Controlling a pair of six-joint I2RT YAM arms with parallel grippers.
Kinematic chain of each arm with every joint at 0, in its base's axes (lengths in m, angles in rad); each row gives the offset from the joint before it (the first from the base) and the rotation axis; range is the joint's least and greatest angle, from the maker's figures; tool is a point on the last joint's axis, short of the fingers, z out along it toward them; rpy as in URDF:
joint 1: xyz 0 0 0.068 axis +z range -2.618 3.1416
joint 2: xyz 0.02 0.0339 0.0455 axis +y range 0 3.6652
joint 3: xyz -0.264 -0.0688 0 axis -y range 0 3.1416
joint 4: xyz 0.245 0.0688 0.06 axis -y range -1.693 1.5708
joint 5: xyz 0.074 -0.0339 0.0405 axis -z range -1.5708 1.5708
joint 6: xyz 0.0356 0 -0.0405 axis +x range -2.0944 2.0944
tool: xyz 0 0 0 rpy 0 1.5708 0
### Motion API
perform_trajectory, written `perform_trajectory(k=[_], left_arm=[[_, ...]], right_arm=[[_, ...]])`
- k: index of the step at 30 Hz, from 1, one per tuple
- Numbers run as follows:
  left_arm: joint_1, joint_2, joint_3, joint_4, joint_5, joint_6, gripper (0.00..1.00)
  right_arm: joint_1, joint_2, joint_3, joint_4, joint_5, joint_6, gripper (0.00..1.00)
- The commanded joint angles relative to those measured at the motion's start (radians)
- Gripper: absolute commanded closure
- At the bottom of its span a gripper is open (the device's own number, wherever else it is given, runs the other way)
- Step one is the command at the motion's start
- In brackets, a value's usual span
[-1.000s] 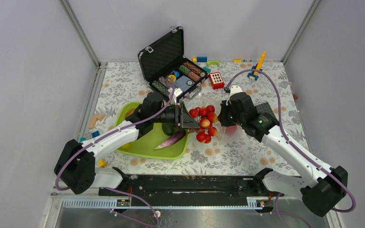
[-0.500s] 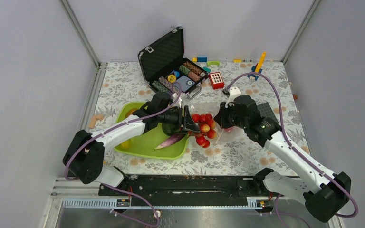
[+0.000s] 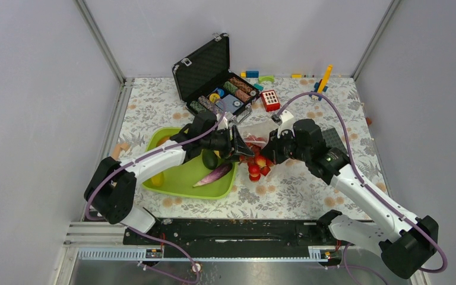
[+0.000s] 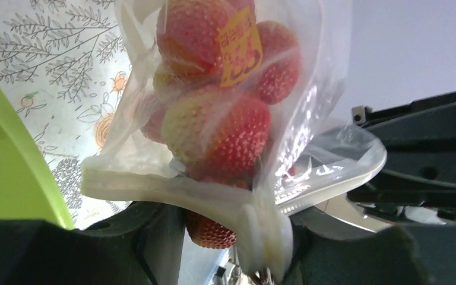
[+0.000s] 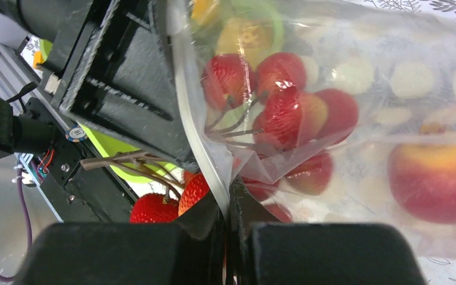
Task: Place the food in the zip-top bag and seal the zipper
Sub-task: Place the fake fruit in the zipper food storage bag.
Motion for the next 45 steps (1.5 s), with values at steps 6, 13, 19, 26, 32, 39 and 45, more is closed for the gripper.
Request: perform_trajectory(k=[6,13,19,26,32,39,45], left_arm=[[-0.003,0.013,-0.056,0.454,-0.110,-0.324,1.00],[-0.003,0.013,-0.111,0.480,-0.246,-0.449,1.00],[-0.013,0.006,-0.007,0.251,-0.291,-0.341,0.70],[-0.036,-0.101,0.036,0.077,-0.361,-0.152,0.31],[-0.063,-0.233,0.084,-0.092,-0.393,0.046,0.14],[-0.119,-0.407,0.056,-0.247,-0.489,0.267,0.01],[-0.120,-0.549,-0.012,-0.394,-0.682,0.299,0.01]], right_arm=[[0.029,-0.002,-0.027,0.059,-0.066,0.017,1.00],[0.029,-0.012,-0.037,0.067,-0.037,0.069,1.00],[0.029,-0.017,-0.044,0.054,-0.018,0.086,1.00],[0.029,-0.017,-0.012,0.003,0.125,0.134,1.00],[0.028,-0.025,0.003,-0.024,0.206,0.212,1.00],[0.028,-0.048,0.011,-0.046,0.258,0.285,1.00],[0.028,-0.072,0.026,-0.054,0.266,0.329,1.00]])
